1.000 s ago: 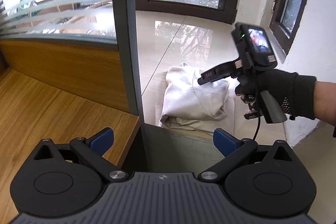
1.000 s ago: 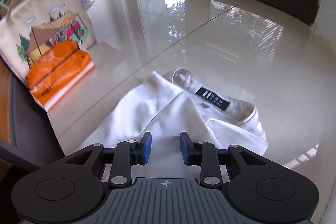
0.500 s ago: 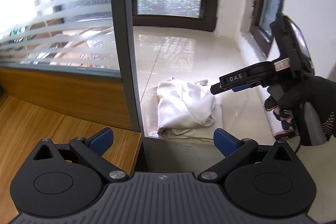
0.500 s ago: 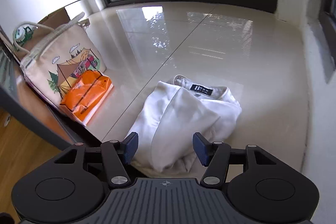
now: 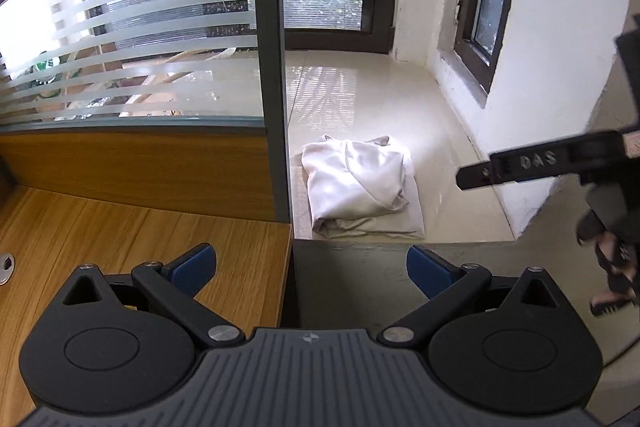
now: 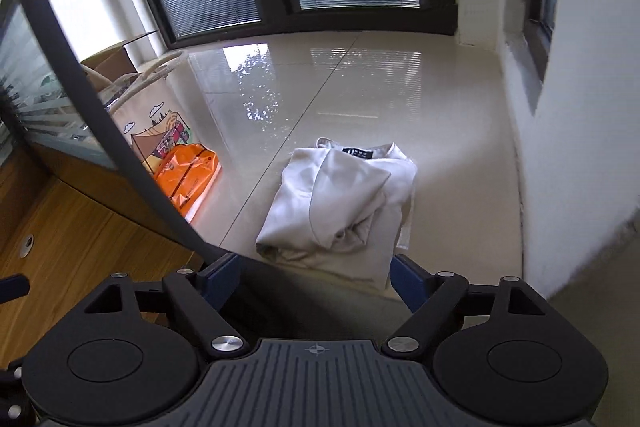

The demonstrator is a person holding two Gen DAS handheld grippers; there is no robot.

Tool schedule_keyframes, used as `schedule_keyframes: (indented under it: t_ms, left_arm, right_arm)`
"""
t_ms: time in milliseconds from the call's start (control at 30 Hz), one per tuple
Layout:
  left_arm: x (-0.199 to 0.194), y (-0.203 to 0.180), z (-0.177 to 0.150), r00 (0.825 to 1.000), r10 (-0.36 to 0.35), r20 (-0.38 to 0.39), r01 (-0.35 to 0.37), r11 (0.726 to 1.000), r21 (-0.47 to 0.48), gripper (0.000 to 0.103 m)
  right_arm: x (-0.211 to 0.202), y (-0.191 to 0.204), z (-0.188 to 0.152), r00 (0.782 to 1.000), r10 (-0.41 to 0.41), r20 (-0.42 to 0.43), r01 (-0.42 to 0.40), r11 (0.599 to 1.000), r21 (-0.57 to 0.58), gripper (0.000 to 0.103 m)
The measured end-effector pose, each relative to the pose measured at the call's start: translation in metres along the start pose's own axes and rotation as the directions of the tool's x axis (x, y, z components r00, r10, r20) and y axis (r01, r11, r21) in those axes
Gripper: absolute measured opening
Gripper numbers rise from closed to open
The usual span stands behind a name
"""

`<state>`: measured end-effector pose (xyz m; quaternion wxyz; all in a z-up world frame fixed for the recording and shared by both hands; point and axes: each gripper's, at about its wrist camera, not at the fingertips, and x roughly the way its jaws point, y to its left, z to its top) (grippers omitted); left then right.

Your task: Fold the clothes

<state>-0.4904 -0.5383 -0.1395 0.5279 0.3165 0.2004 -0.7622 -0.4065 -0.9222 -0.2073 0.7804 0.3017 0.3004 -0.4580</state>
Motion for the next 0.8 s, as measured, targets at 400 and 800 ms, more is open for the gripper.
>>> schedule_keyframes:
  t_ms: [400, 800]
  left_arm:
    - [-0.02, -0.004, -0.014, 1.0, 0.006, -0.005, -0.006, 1.0, 0.022, 0.102]
    - [-0.024, -0.014, -0.022, 1.0, -0.011, -0.018, 0.012, 0.999, 0.046, 0.102]
  right_arm:
    - [-0.043, 0.027, -0.051, 0.998, -0.061, 0.025, 0.06, 0.998, 0.034, 0.088]
    - [-0.057, 0.031, -0.079, 0.997, -0.078, 0.012, 0.077, 0.996, 0.048, 0.088]
